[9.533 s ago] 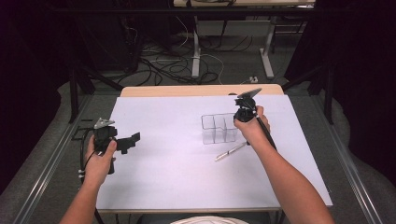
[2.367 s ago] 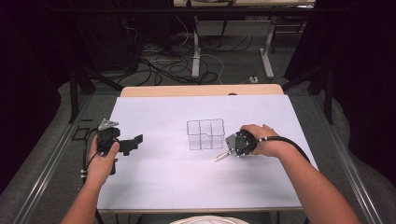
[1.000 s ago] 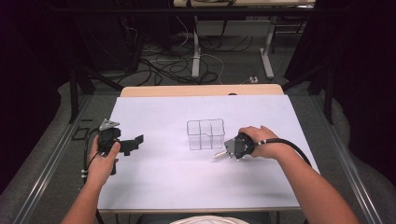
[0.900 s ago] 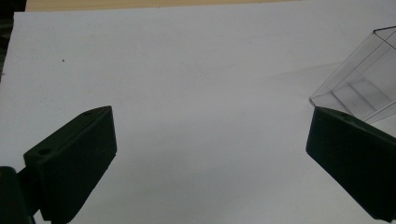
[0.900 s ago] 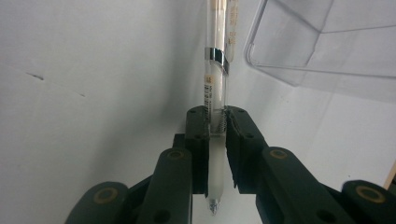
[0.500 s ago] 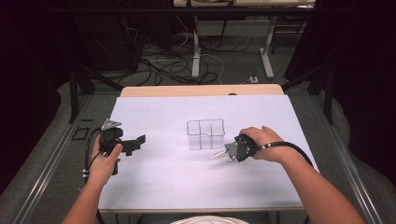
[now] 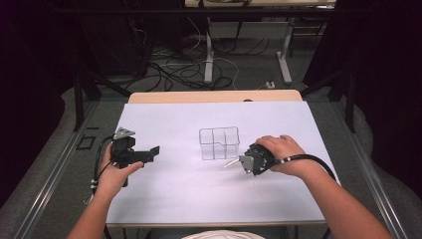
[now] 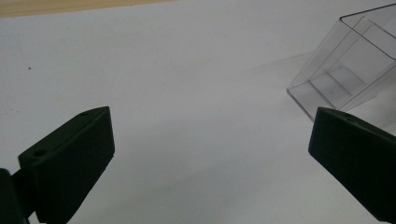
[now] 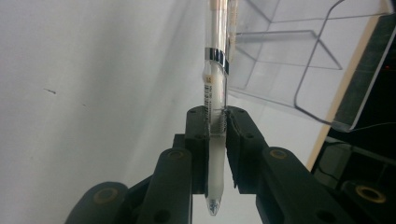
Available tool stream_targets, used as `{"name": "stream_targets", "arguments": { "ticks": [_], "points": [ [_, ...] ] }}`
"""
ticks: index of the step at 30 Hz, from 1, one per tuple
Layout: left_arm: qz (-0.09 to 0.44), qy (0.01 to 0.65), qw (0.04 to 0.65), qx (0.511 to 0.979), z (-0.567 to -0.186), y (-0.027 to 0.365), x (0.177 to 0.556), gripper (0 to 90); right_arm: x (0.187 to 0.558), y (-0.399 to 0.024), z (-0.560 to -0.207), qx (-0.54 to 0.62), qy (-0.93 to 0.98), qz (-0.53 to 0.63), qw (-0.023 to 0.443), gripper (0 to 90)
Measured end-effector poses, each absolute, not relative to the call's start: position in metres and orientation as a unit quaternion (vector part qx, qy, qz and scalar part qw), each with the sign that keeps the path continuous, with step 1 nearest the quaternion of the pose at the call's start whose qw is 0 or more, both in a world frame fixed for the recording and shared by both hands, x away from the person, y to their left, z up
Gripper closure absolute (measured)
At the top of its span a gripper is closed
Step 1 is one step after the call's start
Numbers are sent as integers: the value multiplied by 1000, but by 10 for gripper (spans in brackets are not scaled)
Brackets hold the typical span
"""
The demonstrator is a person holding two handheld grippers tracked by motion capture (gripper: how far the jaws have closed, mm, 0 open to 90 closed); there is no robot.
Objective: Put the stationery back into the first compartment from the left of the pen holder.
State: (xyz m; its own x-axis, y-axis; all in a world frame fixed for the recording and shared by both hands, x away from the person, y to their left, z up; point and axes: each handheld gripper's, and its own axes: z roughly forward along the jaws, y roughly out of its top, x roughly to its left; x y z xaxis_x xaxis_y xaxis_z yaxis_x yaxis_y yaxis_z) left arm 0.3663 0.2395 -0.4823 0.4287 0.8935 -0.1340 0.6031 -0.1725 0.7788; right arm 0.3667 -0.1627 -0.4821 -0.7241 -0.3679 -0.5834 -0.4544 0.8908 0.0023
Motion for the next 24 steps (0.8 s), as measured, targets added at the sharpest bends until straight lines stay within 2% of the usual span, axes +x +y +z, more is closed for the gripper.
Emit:
{"name": "stream_targets", "arguments": {
  "ticks": [12, 24],
  "points": [
    [171, 490, 416, 747, -477, 228, 365, 89, 352, -148, -471, -260, 894, 58, 361, 797],
    [162, 460, 404, 774, -474, 217, 366, 168, 351, -135, -468, -289, 874, 40, 388, 797]
  ]
}}
